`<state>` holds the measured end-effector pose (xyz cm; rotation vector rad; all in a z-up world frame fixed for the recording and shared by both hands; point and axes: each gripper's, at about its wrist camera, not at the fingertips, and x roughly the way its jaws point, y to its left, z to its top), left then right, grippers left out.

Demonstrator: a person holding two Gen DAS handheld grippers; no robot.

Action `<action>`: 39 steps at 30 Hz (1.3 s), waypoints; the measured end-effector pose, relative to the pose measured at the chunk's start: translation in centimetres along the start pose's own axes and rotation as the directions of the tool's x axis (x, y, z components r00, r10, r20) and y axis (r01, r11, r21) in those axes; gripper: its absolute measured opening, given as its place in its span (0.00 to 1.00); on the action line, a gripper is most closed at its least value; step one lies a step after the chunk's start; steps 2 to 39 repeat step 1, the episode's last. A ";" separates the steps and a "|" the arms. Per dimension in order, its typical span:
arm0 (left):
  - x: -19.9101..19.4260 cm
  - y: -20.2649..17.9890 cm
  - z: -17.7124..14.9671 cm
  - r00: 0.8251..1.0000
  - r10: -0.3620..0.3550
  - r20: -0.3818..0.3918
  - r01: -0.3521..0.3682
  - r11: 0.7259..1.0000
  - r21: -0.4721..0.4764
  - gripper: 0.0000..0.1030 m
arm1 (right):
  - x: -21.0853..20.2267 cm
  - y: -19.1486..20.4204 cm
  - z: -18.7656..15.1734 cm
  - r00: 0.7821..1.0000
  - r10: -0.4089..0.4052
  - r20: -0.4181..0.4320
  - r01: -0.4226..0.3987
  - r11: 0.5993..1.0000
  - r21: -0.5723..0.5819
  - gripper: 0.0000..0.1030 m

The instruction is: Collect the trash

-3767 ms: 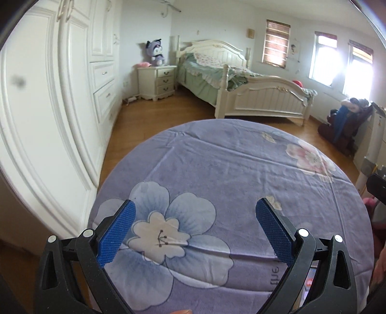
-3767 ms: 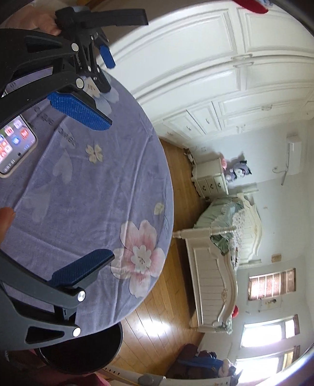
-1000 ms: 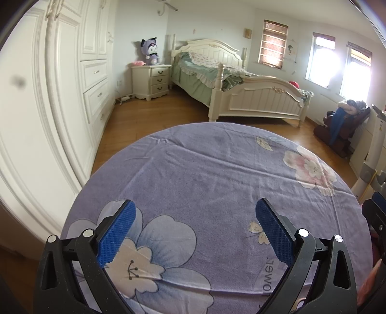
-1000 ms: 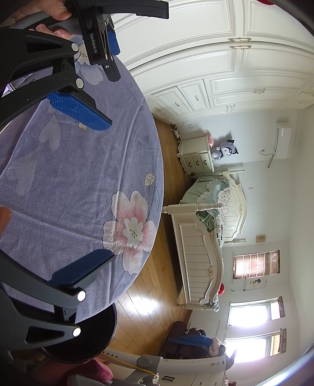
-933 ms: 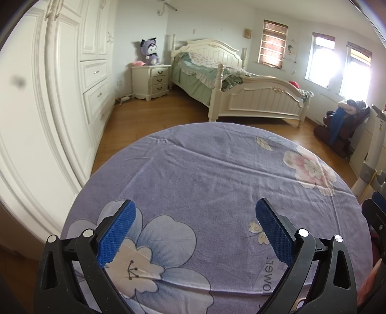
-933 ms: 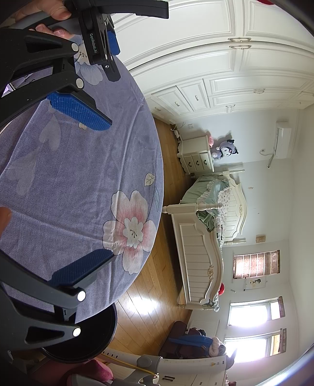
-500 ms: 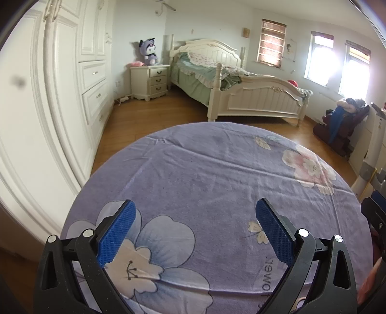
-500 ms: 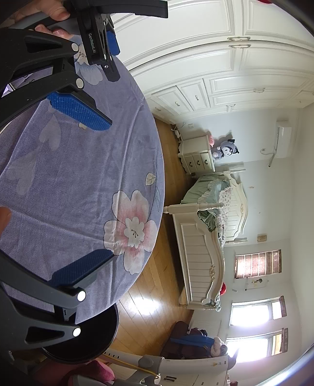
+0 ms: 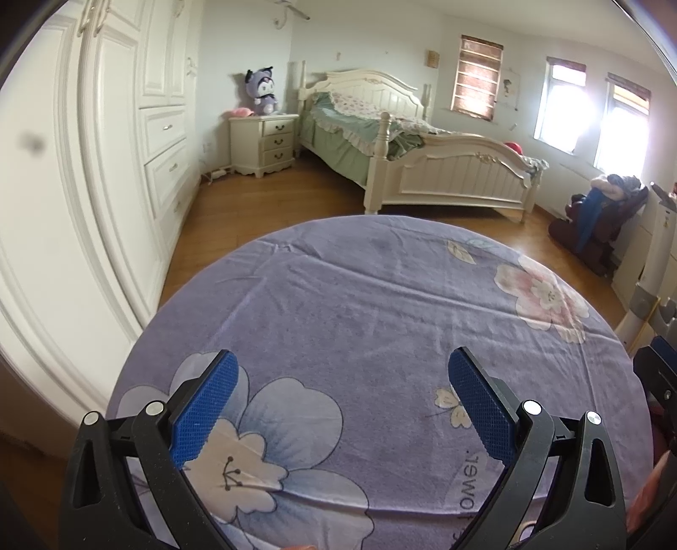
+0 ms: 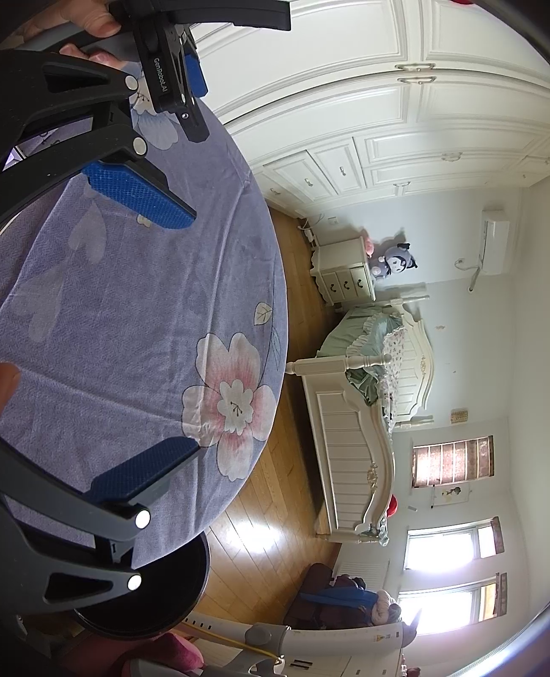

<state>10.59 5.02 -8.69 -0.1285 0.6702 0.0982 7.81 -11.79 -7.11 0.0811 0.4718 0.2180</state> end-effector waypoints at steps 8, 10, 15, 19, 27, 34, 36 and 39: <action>0.0 0.0 0.0 1.000 -0.001 0.000 0.001 1.000 0.000 0.95 | 0.0 0.1 0.0 1.000 0.000 0.000 0.000 1.000 0.000 0.95; 0.0 0.0 0.0 1.000 -0.001 0.000 0.001 1.000 0.000 0.95 | 0.0 0.1 0.0 1.000 0.000 0.000 0.000 1.000 0.000 0.95; 0.0 0.0 0.0 1.000 -0.001 0.000 0.001 1.000 0.000 0.95 | 0.0 0.1 0.0 1.000 0.000 0.000 0.000 1.000 0.000 0.95; 0.0 0.0 0.0 1.000 -0.001 0.000 0.001 1.000 0.000 0.95 | 0.0 0.1 0.0 1.000 0.000 0.000 0.000 1.000 0.000 0.95; 0.0 0.0 0.0 1.000 -0.001 0.000 0.001 1.000 0.000 0.95 | 0.0 0.1 0.0 1.000 0.000 0.000 0.000 1.000 0.000 0.95; 0.0 0.0 0.0 1.000 -0.001 0.000 0.001 1.000 0.000 0.95 | 0.0 0.1 0.0 1.000 0.000 0.000 0.000 1.000 0.000 0.95; 0.0 0.0 0.0 1.000 -0.001 0.000 0.001 1.000 0.000 0.95 | 0.0 0.1 0.0 1.000 0.000 0.000 0.000 1.000 0.000 0.95; 0.0 0.0 0.0 1.000 -0.001 0.000 0.001 1.000 0.000 0.95 | 0.0 0.1 0.0 1.000 0.000 0.000 0.000 1.000 0.000 0.95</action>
